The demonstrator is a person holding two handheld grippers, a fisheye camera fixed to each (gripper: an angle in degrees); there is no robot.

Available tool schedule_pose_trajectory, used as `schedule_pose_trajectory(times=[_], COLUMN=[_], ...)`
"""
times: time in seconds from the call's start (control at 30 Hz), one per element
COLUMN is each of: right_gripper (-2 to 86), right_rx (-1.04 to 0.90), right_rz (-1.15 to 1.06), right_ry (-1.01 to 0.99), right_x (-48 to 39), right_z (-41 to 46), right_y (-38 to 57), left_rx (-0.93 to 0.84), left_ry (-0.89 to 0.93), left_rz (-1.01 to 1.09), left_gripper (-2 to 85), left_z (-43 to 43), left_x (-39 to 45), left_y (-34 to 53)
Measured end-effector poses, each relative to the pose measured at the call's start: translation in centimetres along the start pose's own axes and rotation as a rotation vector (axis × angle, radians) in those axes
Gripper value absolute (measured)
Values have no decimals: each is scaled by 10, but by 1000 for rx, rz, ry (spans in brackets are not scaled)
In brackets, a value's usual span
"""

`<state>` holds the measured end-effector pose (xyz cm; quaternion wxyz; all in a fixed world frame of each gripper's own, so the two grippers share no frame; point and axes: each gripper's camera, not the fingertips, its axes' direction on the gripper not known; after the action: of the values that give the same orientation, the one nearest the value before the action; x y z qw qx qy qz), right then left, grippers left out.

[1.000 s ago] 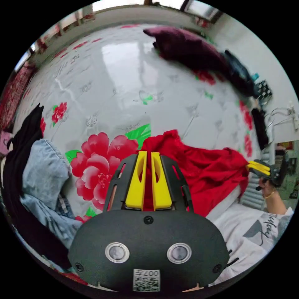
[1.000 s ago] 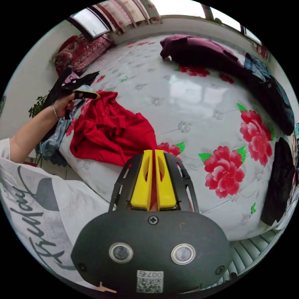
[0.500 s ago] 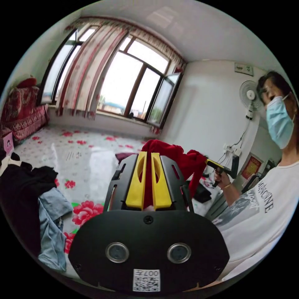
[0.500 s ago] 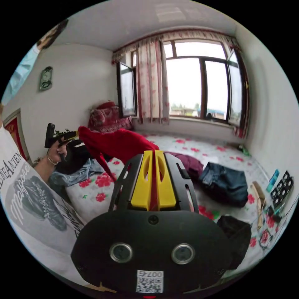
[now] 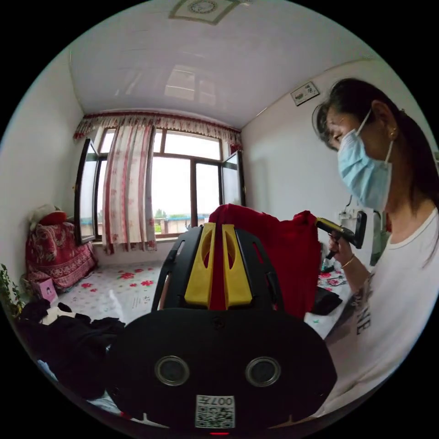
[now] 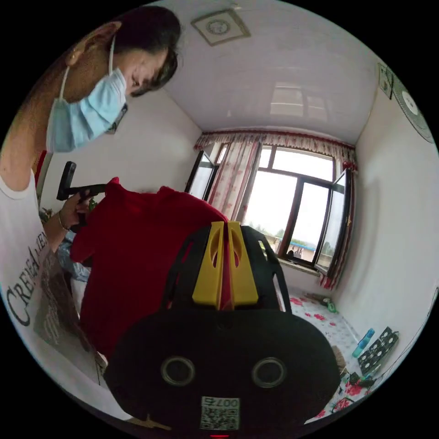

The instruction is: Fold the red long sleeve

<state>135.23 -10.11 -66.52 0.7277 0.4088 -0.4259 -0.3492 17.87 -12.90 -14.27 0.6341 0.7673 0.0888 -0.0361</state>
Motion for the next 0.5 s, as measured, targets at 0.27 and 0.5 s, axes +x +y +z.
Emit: schedule_pose_trajectory(times=[0.27,0.5], right_gripper=[12,37], right_rx=[-408,-888], right_rz=[139,348], right_ry=[-101,-50], right_x=[34,37], right_z=[282,416], right_y=[97,305], left_rx=[-464,-780], left_ry=[-76,-178], left_rz=[-323,-571], left_gripper=[64,104], left_z=[204,271], left_x=[-151,-221], left_y=[84,227])
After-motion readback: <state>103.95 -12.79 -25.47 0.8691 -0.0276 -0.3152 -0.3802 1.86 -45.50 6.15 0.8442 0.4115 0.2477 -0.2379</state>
